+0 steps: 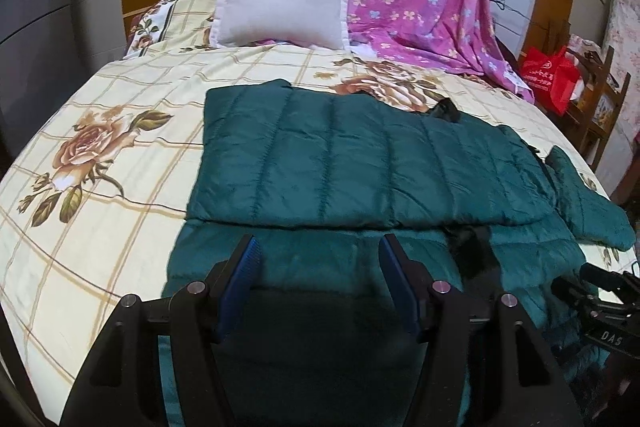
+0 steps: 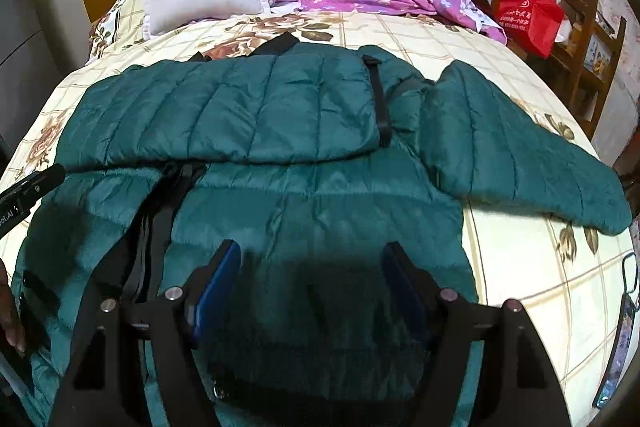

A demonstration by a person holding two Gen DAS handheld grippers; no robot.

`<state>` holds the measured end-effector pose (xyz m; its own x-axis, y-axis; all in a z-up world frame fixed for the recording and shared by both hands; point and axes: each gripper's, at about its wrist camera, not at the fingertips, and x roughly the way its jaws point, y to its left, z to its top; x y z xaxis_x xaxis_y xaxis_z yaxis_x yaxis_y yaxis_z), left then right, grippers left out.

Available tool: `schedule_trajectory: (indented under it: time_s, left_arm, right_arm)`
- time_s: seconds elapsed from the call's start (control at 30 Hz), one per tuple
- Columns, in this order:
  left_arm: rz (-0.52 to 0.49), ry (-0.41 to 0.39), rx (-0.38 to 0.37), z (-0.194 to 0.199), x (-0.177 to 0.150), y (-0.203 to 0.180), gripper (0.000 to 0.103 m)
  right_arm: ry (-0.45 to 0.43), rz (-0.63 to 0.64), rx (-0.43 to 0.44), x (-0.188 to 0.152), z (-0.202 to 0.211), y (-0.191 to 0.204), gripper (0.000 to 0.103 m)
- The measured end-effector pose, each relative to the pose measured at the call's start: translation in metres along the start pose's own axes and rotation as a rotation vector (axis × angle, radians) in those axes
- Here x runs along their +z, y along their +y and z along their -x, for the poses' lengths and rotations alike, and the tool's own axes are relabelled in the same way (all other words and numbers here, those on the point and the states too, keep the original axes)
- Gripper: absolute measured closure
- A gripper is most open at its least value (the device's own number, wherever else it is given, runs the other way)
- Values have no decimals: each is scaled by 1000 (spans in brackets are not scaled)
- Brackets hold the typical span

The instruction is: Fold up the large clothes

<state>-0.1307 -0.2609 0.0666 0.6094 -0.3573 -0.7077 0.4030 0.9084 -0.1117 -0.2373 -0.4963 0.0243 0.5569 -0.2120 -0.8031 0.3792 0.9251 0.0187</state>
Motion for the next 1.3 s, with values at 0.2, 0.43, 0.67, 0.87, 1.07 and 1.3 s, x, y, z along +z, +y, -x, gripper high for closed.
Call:
schedule_trajectory:
  time_s: [0.2,0.43,0.67,0.87,1.07,1.3]
  left_arm:
    - [-28,2,-13,2,-6,-11,60]
    - [-23,24,-10,-6,-9,-11,60]
    - [6,105,-4,-26,-17,-6,60]
    - [-8,100,5,-25,-19,-9,60]
    - [-5,103,2,-27,-19,-8,60]
    - [-7,105,3,-28,-19,-7,60]
  right_arm:
    - [11,-10,-1,-10,3,-2,26]
    - [18,-15,-7,-16,2,-4,26]
    - [24,-28,0,-15,-1,-9,25]
    - [1,-49,-35,-3,6,-31,25]
    - [-38,-116,-113,14,10,-77,25]
    - [-82,-250,-229,33,9,-164,25]
